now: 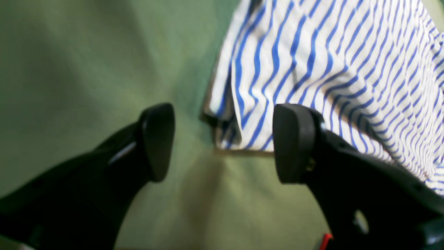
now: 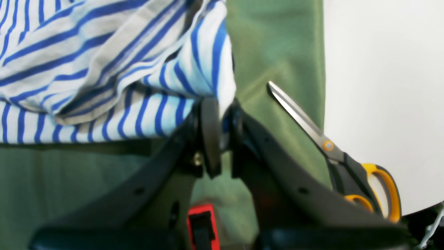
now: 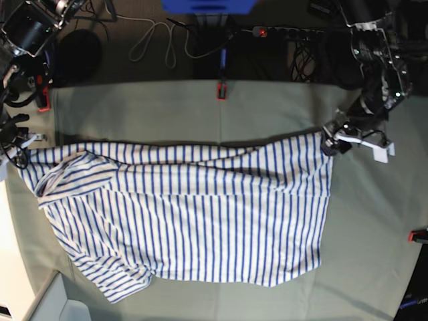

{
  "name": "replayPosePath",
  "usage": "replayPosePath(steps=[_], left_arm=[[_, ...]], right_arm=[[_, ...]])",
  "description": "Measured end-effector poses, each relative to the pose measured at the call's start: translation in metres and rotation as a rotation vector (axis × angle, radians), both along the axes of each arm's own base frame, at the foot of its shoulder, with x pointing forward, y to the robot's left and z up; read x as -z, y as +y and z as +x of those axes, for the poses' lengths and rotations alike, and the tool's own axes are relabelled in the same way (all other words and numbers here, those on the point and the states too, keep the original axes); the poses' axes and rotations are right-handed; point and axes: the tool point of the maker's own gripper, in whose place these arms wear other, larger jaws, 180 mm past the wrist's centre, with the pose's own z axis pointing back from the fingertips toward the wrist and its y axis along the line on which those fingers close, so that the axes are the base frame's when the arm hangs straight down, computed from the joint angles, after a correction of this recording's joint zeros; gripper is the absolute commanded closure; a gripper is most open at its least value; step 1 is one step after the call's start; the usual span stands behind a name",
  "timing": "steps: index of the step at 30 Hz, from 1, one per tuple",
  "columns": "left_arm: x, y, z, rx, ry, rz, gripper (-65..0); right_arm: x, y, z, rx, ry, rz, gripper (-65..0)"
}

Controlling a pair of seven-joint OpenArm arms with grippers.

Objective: Layout the t-shirt on the table in an organized manner, then fold the t-shirt properly
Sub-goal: 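Regrasp the folded edge with both grippers and lift it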

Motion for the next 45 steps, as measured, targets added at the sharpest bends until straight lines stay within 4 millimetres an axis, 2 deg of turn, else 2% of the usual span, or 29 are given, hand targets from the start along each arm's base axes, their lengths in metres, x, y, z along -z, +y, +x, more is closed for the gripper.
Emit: replayPosePath(steps=[4,10,12,17,21,24,27,29,33,35,38,41,43,45], left_arm=[[0.015,0.001,0.003,-0.018,0.043,-0.026,-42.6],[0.017,-0.001,0.02,-0.031,0.026,-0.06,-41.8],[0.019,-0.005,0.023,-0.023,0.027,-0.063,-36.9],[0.024,-0.026,0.03,0.038,0.044,-0.074,-18.2],[0.029,-0.03,0.026,0.043,0.062,-0.088,0.0],[0.028,-0.029,0.026,0.046,0.063,-0.084,-1.0],[0.01,-0.022,0.031,0.065,0.026,-0.053,-0.2],[-0.013,-0.015,0.042,0.073,-0.036,-0.008,-0.2],[-0.063,-0.01,0.062,0.105,-0.172,0.055,-0.2],[-0.075,-0.004,0.069,0.106,-0.2,0.083,-0.2],[-0.094,0.001,0.091,0.1,-0.243,0.096,-0.2],[-0.12,0.012,0.108,0.106,-0.309,0.127,-0.2],[-0.123,0.015,0.109,0.102,-0.316,0.136,-0.2],[-0.117,0.014,0.106,0.108,-0.293,0.132,-0.2]], right_arm=[[0.002,0.004,0.001,0.0,-0.002,0.009,0.0],[0.002,0.005,0.001,-0.001,-0.001,0.011,0.0],[0.002,0.005,0.001,-0.001,-0.001,0.011,0.0],[0.002,0.005,0.001,-0.001,-0.002,0.011,0.0],[0.002,0.005,0.001,-0.001,-0.002,0.011,0.0],[0.002,0.005,0.001,-0.001,-0.002,0.011,0.0],[0.0,0.004,0.002,-0.002,-0.005,0.006,0.0],[-0.007,0.003,0.002,-0.006,-0.013,-0.016,0.0],[-0.04,0.002,0.013,-0.02,-0.084,-0.081,0.0],[-0.057,0.002,0.019,-0.026,-0.128,-0.105,0.0],[-0.072,0.0,0.033,-0.018,-0.156,-0.116,0.0],[-0.072,-0.001,0.036,-0.005,-0.109,-0.102,0.0],[-0.067,-0.002,0.032,-0.002,-0.085,-0.102,0.0],[-0.06,-0.001,0.025,0.002,-0.056,-0.101,0.0]])
